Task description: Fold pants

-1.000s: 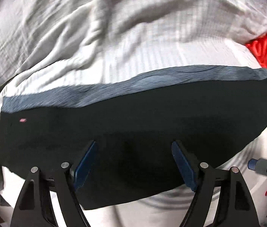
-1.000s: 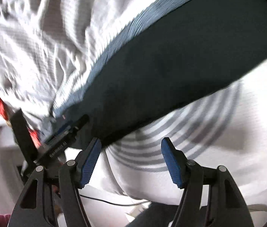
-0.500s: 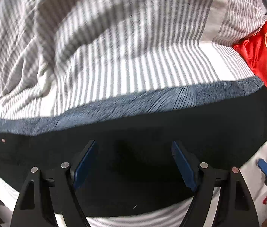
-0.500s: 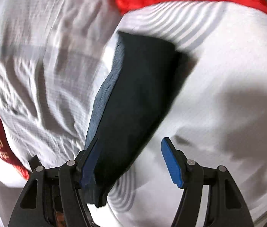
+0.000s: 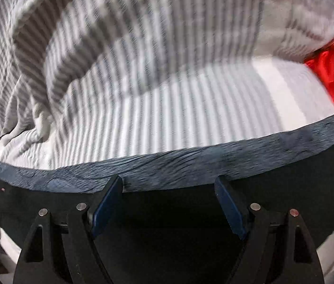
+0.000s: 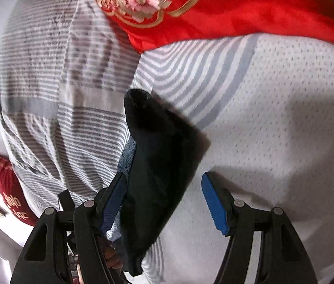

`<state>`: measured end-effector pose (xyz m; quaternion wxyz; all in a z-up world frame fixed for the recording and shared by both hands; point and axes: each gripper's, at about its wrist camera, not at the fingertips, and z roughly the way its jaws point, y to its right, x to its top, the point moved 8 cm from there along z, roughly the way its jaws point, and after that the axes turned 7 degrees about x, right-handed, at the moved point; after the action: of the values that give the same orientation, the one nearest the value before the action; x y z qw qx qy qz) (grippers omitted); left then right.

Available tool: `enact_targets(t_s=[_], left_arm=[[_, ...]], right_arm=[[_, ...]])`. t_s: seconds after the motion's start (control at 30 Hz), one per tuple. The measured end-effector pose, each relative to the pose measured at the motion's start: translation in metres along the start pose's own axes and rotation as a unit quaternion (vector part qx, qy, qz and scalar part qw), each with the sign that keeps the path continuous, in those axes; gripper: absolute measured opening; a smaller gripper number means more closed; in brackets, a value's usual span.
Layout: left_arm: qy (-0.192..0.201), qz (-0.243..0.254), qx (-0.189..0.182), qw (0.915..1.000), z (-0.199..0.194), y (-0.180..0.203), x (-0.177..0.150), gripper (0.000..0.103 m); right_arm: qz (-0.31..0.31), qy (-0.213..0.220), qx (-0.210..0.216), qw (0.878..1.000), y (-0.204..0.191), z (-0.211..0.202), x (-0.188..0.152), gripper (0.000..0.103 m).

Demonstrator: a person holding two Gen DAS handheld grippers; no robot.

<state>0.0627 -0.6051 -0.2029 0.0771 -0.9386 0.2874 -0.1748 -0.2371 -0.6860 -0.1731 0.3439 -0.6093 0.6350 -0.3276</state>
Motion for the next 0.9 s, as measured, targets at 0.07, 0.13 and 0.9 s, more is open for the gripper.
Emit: enact_targets(t_s=[0.07,0.13,0.9], left_arm=[[0.008,0.012,-0.015,0.9998,-0.007,0.020,0.008,0.081],[0.015,0.028,-0.034,0.9989,-0.012,0.047,0.015,0.081],[0.017,-0.027,0.061,0.9977,0.013,-0.031,-0.036,0.091]], right_arm=[[0.006,0.003,0.009,1.000,0.003,0.002,0.004,0.070],[0.004,0.003,0.012,1.000,0.003,0.002,0.005,0.070],[0.022,-0.069,0.043,0.996,-0.004,0.049,0.009,0.030]])
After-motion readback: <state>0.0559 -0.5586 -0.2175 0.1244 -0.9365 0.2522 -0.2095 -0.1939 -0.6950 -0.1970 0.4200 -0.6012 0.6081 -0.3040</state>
